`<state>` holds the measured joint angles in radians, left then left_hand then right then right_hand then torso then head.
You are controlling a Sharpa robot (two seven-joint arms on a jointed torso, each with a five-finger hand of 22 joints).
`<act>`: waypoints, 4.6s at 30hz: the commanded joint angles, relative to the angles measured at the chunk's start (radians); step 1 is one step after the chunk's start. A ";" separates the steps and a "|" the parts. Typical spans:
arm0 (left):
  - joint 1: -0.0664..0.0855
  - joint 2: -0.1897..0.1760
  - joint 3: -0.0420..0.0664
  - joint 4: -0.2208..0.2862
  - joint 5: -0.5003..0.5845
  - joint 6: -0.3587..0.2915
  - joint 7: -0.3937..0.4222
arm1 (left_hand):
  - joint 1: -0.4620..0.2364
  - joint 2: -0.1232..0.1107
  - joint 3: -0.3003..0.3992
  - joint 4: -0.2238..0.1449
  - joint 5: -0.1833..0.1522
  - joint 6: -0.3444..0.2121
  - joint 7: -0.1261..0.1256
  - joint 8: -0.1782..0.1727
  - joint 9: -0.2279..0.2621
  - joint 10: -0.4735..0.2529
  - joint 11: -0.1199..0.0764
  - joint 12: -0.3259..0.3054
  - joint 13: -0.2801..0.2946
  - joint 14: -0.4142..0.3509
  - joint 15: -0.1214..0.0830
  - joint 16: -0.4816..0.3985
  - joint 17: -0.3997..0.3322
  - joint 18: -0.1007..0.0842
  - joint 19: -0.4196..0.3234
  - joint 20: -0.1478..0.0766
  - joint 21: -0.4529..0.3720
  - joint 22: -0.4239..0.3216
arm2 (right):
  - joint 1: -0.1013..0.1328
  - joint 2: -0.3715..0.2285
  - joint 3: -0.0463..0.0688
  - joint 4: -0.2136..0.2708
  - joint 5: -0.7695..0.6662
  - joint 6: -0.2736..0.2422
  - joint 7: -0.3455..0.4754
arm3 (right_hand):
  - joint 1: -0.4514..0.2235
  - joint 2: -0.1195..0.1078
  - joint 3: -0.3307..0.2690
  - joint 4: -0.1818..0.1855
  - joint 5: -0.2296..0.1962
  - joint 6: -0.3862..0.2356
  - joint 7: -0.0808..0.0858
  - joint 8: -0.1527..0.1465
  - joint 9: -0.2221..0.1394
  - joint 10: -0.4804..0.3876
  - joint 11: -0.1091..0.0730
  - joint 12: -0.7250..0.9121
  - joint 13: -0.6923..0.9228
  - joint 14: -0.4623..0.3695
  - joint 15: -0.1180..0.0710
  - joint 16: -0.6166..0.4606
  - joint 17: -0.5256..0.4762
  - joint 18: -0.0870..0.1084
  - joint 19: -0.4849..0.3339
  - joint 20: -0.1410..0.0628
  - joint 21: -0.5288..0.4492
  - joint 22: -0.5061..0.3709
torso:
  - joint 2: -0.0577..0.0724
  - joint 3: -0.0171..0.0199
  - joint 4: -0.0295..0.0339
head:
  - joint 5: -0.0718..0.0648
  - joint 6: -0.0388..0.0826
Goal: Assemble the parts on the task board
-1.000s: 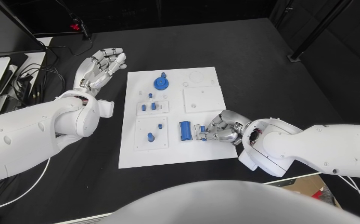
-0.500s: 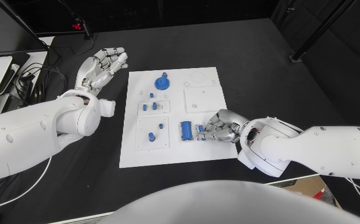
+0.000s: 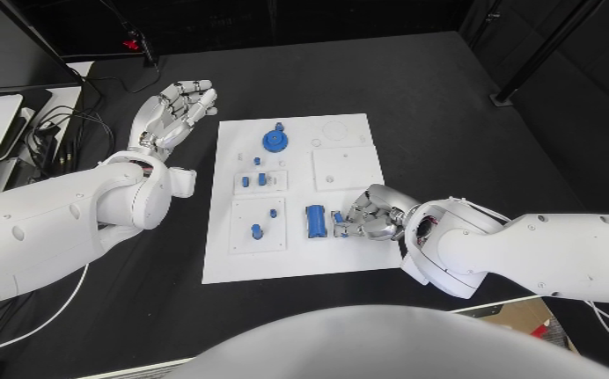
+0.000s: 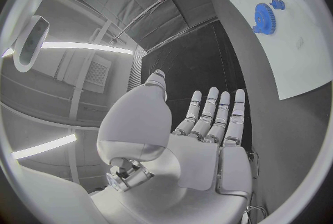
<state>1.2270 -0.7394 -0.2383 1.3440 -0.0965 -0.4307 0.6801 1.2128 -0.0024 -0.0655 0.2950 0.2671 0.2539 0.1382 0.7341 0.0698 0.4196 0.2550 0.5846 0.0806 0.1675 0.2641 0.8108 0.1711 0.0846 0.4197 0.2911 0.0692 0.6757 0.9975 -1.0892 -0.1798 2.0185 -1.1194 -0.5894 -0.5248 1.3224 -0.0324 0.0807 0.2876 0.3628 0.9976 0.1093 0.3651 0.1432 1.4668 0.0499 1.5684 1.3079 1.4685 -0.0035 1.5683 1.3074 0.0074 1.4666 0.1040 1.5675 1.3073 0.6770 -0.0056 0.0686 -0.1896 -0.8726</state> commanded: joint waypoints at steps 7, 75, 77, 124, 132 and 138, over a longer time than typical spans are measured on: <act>0.001 0.001 0.001 0.001 0.001 0.009 0.066 | 0.000 0.008 -0.005 -0.002 0.004 -0.007 0.158 0.005 -0.001 -0.007 0.002 0.003 -0.001 -0.004 -0.003 0.007 -0.001 0.002 0.001 -0.001 0.006 -0.001 | 0.001 0.007 0.000 -0.003 -0.010 0.013 -0.007 | -0.028 0.007 -0.033 0.003 -0.010 0.012 0.001 -0.015 -0.003 0.104 -0.006 0.002 0.263 0.102 -0.006 0.002 0.263 -0.007 0.104 -0.003 0.003 0.263 | 0.000 -0.0004 -0.0001 | 0.000 0.000; -0.001 0.000 0.001 -0.001 0.001 0.010 0.066 | 0.002 0.012 -0.006 -0.003 0.007 -0.009 0.158 0.006 -0.001 -0.008 0.002 0.007 -0.003 -0.005 -0.003 0.009 -0.005 0.002 0.000 -0.001 0.006 -0.002 | 0.001 0.019 0.000 -0.030 -0.106 0.146 -0.059 | 0.068 0.043 -0.164 -0.021 -0.252 0.047 -0.049 0.100 0.155 0.104 -0.051 0.002 0.263 0.102 -0.049 0.002 0.263 -0.007 0.104 -0.043 0.003 0.263 | -0.001 -0.0002 -0.0001 | -0.002 0.000; -0.001 -0.001 0.001 -0.001 0.001 0.010 0.066 | 0.002 0.012 -0.006 -0.003 0.007 -0.009 0.158 0.006 -0.001 -0.008 0.002 0.007 -0.003 -0.005 -0.003 0.009 -0.005 0.002 0.000 -0.001 0.006 -0.002 | 0.001 0.020 0.000 -0.029 -0.106 0.149 -0.060 | 0.071 0.043 -0.164 -0.022 -0.252 0.046 -0.049 0.100 0.156 0.104 -0.051 0.002 0.263 0.102 -0.049 0.002 0.263 -0.007 0.104 -0.043 0.003 0.263 | -0.001 -0.0005 -0.0006 | -0.003 0.000; -0.099 0.042 0.001 0.022 0.141 -0.092 0.397 | -0.043 -0.131 -0.036 0.004 0.011 0.093 0.022 -0.028 0.001 -0.105 -0.137 0.091 -0.012 -0.067 -0.154 0.059 -0.106 0.080 -0.104 -0.074 -0.005 -0.122 | 0.086 0.221 0.003 -0.439 0.841 0.006 1.332 | -0.371 -0.176 -0.258 0.015 -0.133 -0.710 -0.048 0.084 0.127 -1.114 0.095 -1.251 -0.741 -1.185 0.125 -1.177 -0.775 0.075 -1.180 0.145 -1.475 -0.626 | -0.018 0.0217 -0.0073 | 0.125 0.013; -0.108 0.033 0.024 0.040 0.124 -0.107 -0.016 | -0.497 -0.079 0.065 -0.113 -0.097 -0.036 -0.041 -0.300 -0.070 -0.227 -0.182 -0.167 -0.081 -0.168 -0.264 -0.278 -0.171 0.024 -0.231 -0.160 -0.069 -0.342 | 0.082 0.233 0.017 -0.445 0.833 -0.042 1.173 | -0.999 -0.044 -0.081 -0.185 -0.286 -0.906 -0.109 -0.208 -0.049 -1.349 -0.050 -1.460 -1.119 -1.376 0.003 -1.435 -1.130 -0.007 -1.372 -0.025 -1.567 -1.090 | -0.024 0.0198 -0.0114 | 0.127 0.026; -0.141 -0.002 0.126 0.129 0.111 -0.218 -0.085 | -0.666 0.002 0.065 -0.155 -0.137 -0.087 -0.064 -0.402 -0.070 -0.273 -0.255 -0.266 -0.081 -0.168 -0.264 -0.404 -0.171 0.007 -0.274 -0.193 -0.069 -0.421 | 0.070 0.263 0.080 -0.447 0.944 -0.096 1.123 | -1.222 0.032 -0.081 -0.288 -0.363 -0.998 -0.109 -0.365 -0.143 -1.467 -0.050 -1.568 -1.308 -1.468 0.003 -1.568 -1.307 -0.007 -1.467 -0.104 -1.567 -1.307 | -0.049 0.0166 -0.0243 | 0.141 0.082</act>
<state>1.0914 -0.7330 -0.1288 1.4449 0.0307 -0.5564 0.6487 0.7588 -0.0812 -0.0182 0.1941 0.1808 0.2316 0.1024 0.4597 0.0128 0.2034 0.0468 0.4420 0.0126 0.0149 0.0328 0.5643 0.0122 0.1301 0.2028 0.1353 0.0124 0.3531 1.0685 -0.8345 -0.1108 1.5698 -0.2660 -0.6354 0.6356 0.1103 -0.0008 0.0001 0.0041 0.0029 0.0052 -0.0003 0.0071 0.0021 0.0051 0.0000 0.0035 0.0228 0.0036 -0.0001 0.0045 0.0112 0.0064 0.0051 0.0000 0.0034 0.0362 0.6438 0.0131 0.0527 -0.0541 -0.8117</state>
